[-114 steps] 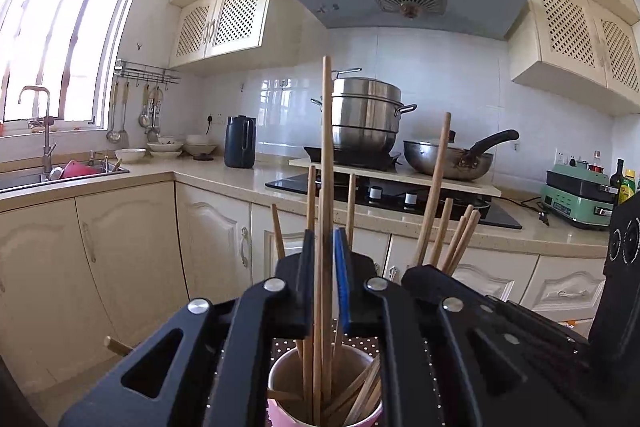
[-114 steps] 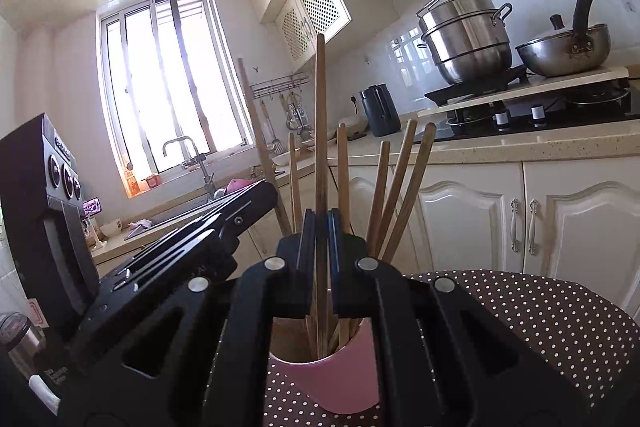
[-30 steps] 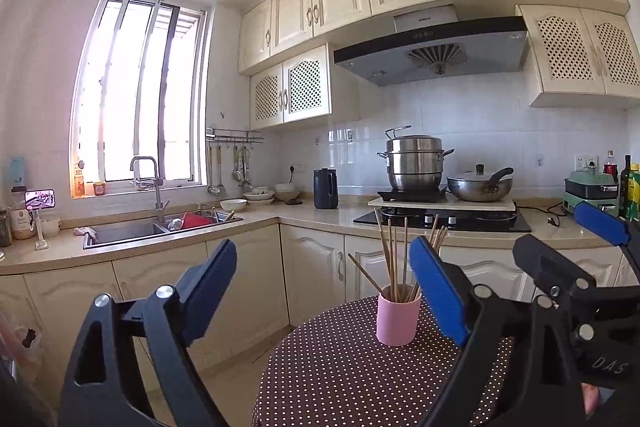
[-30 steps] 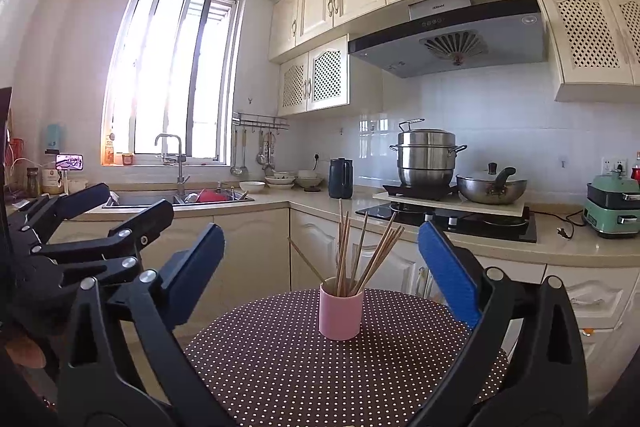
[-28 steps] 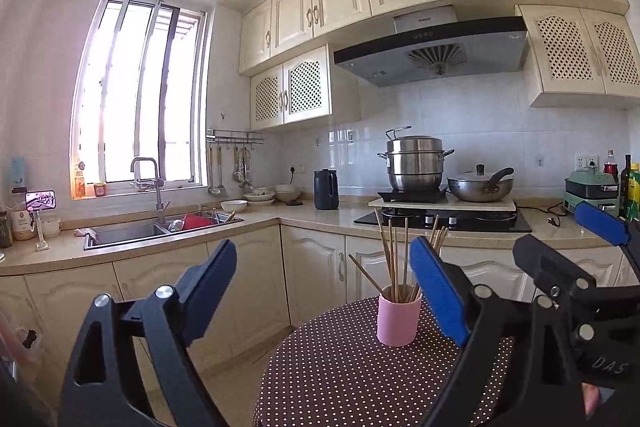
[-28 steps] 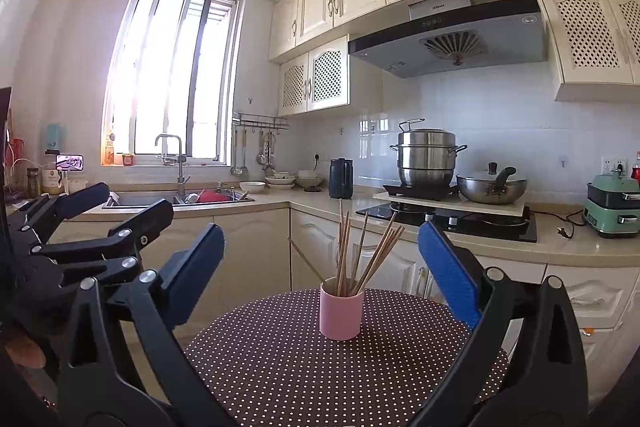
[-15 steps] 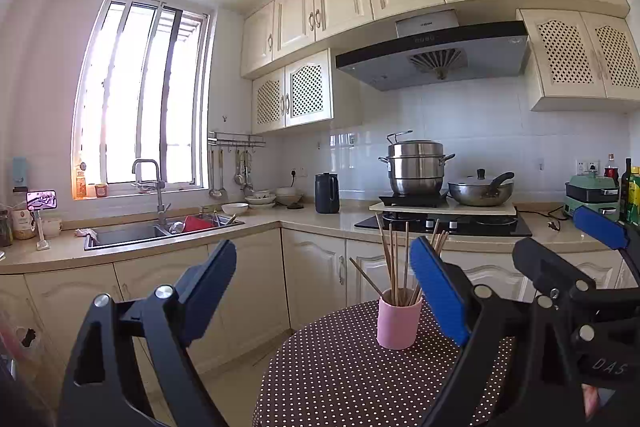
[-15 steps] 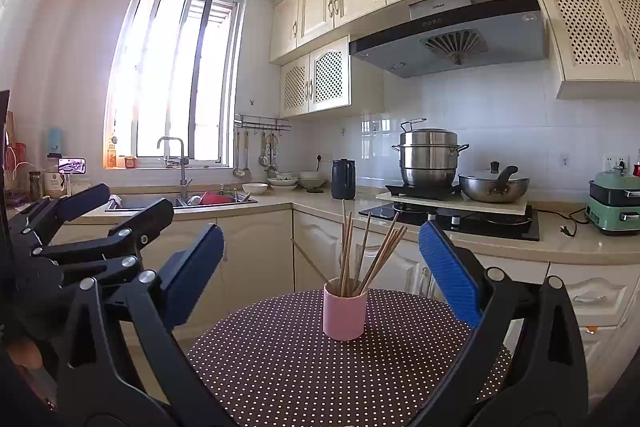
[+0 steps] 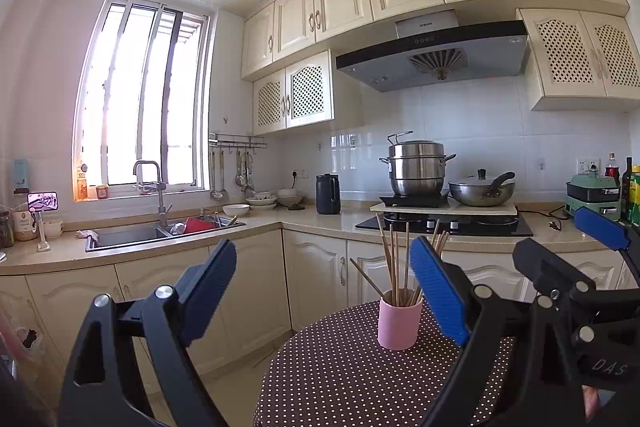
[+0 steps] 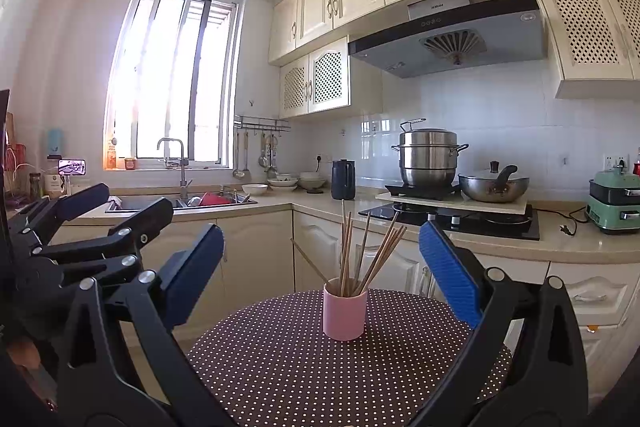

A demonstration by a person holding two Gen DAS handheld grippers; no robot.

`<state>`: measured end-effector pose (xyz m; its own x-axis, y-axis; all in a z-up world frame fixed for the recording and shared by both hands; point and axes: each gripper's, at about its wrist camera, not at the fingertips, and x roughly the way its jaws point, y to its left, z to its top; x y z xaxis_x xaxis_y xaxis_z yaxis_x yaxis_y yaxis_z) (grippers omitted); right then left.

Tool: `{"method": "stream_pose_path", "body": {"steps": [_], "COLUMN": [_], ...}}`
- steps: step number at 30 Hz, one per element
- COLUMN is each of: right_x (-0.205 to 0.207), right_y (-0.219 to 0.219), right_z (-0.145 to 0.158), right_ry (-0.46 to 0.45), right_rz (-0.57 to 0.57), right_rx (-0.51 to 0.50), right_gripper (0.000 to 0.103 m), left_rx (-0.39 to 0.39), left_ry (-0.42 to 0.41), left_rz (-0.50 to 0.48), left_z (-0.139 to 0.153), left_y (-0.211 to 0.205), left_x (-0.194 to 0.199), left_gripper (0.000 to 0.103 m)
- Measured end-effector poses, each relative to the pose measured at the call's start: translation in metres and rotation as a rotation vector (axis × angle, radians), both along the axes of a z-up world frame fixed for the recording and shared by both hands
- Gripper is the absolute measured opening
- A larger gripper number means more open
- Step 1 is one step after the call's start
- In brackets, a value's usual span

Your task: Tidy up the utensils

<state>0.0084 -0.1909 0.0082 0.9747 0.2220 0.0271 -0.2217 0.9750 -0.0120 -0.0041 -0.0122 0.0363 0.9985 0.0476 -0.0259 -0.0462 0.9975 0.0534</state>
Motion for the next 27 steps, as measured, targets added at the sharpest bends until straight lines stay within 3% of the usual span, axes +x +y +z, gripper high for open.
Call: {"method": "stream_pose_path", "body": {"steps": [27], "right_x": [0.0027], "right_y": [0.0], "right_z": [-0.0002], "right_ry": [0.011], "right_rz": [0.012], "right_rx": [0.013], "right_gripper": [0.096], "left_rx": [0.005], "left_ry": [0.004], "left_rz": [0.003], "left_z": [0.0027], "left_y": [-0.0004], "left_x": [-0.001], "left_gripper": [0.087]}}
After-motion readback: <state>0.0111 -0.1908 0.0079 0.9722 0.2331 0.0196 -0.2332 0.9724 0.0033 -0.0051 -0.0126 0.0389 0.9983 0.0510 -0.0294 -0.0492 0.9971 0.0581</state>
